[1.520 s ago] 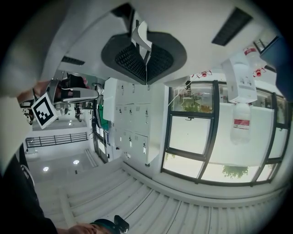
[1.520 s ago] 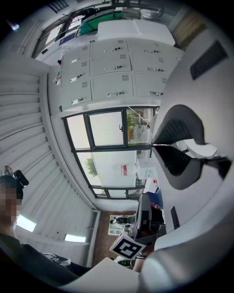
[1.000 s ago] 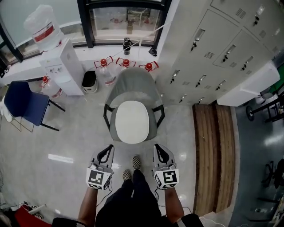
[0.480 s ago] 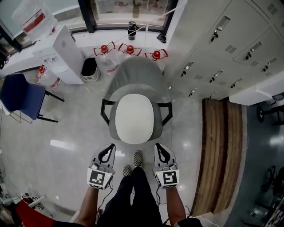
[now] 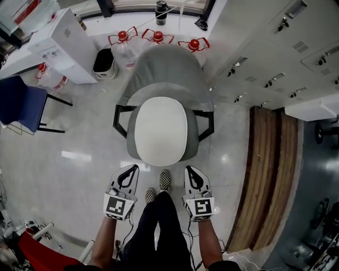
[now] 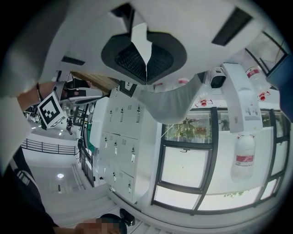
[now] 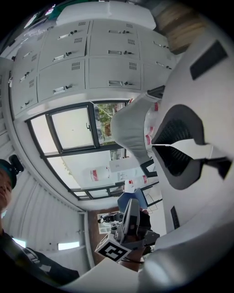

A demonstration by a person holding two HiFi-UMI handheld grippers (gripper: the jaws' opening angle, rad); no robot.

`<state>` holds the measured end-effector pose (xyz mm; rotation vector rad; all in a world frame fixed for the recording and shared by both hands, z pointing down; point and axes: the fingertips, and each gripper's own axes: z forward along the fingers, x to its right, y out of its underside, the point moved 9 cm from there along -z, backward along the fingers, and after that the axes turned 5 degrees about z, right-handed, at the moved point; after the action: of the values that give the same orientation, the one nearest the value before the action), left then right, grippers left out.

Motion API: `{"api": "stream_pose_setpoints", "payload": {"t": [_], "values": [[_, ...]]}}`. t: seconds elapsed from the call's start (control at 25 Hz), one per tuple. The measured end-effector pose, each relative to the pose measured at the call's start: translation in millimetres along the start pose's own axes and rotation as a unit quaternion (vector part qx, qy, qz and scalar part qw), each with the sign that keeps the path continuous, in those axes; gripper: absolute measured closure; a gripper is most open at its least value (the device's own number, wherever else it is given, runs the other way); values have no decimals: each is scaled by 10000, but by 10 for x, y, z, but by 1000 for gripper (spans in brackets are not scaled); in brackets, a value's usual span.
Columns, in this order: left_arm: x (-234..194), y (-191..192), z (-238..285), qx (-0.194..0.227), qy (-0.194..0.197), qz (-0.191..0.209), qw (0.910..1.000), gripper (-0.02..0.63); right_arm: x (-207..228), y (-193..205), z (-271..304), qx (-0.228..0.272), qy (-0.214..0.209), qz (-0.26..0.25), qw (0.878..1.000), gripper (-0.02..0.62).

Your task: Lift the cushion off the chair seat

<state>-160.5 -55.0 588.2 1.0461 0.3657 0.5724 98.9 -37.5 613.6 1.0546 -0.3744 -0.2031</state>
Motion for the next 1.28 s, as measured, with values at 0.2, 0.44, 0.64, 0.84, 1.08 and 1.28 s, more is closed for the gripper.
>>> {"api": "stream_pose_setpoints", "payload": {"t": [0.2, 0.44, 0.64, 0.84, 1.08, 1.28], "values": [[2, 294, 271, -178, 142, 10, 9997, 587, 197, 303, 182, -165, 120, 47, 9998, 563], [-12, 611, 556, -313, 221, -1, 9993, 588, 393, 688, 447, -386, 180, -40, 9991, 563], [-42, 906, 748, -458, 228, -54, 9987, 588, 505, 1003, 656, -583, 162, -2, 9982, 563], [-78, 1198, 984, -592, 252, -137, 9978, 586, 622, 1281, 892, -725, 194, 66, 9972, 563], [-138, 1473, 1202, -657, 178, -304, 9972, 586, 715, 1575, 1148, -894, 158, 139, 9958, 563], [-137, 1589, 1296, -523, 173, -381, 9978, 588, 791, 1701, 1244, -985, 0, 360, 9945, 563]]}}
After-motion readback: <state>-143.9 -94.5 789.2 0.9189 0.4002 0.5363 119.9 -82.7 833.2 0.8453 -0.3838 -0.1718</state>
